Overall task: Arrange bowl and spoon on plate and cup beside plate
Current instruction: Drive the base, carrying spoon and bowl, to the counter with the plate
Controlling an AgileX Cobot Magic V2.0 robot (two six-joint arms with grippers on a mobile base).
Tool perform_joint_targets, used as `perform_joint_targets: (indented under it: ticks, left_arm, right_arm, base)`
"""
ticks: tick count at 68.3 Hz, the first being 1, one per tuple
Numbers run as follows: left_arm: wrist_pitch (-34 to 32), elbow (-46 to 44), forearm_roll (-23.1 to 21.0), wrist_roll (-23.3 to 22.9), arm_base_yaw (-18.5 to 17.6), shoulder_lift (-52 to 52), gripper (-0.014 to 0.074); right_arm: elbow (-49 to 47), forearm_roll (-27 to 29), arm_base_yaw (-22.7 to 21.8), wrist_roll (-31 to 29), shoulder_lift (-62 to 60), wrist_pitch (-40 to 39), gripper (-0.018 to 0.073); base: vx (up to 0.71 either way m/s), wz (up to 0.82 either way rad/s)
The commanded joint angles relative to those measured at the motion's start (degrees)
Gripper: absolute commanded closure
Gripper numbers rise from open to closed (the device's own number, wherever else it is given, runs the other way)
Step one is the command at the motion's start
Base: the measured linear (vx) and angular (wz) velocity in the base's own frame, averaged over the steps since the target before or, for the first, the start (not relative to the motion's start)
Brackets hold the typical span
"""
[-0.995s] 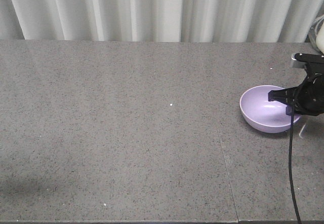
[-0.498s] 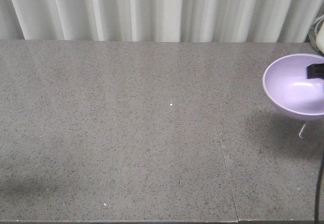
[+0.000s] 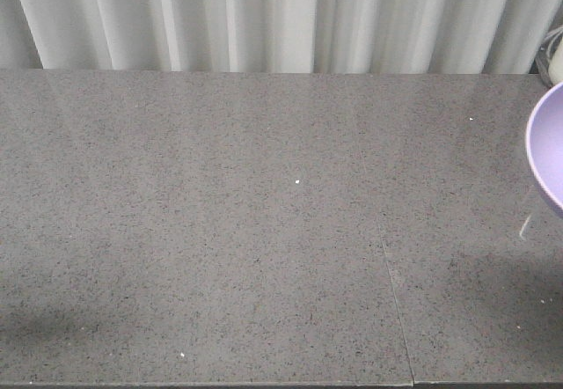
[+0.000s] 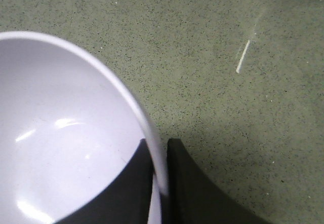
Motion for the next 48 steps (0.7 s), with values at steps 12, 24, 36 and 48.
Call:
perform_joint_targets:
  ticks: [12, 24, 36, 48]
  left_arm:
    - [-3.6, -1.2, 0.2, -0.5, -0.4, -0.5, 0.0603]
    - [-3.6, -1.2, 0.2, -0.5, -0.4, -0.5, 0.0603]
    - [-3.6, -1.2, 0.2, -0.5, -0.4, -0.5, 0.0603]
    - [-3.6, -1.2, 0.2, -0.5, -0.4, -0.5, 0.0603]
  right_arm:
    - [-1.7, -0.3, -0.3, -0.6, -1.5, -3.0, 0.0565]
    - [-1.7, -0.2, -0.3, -0.4, -1.5, -2.8, 0.0565]
    - [-1.7, -0.2, -0.3, -0.4, -1.5, -2.8, 0.0565]
    - [-1.7, -0.2, -0.3, -0.4, -1.5, -2.8, 0.0565]
  base:
    - [0.0, 0.0]
    - [0.0, 0.0]
    - [0.0, 0.0]
    - [0.0, 0.0]
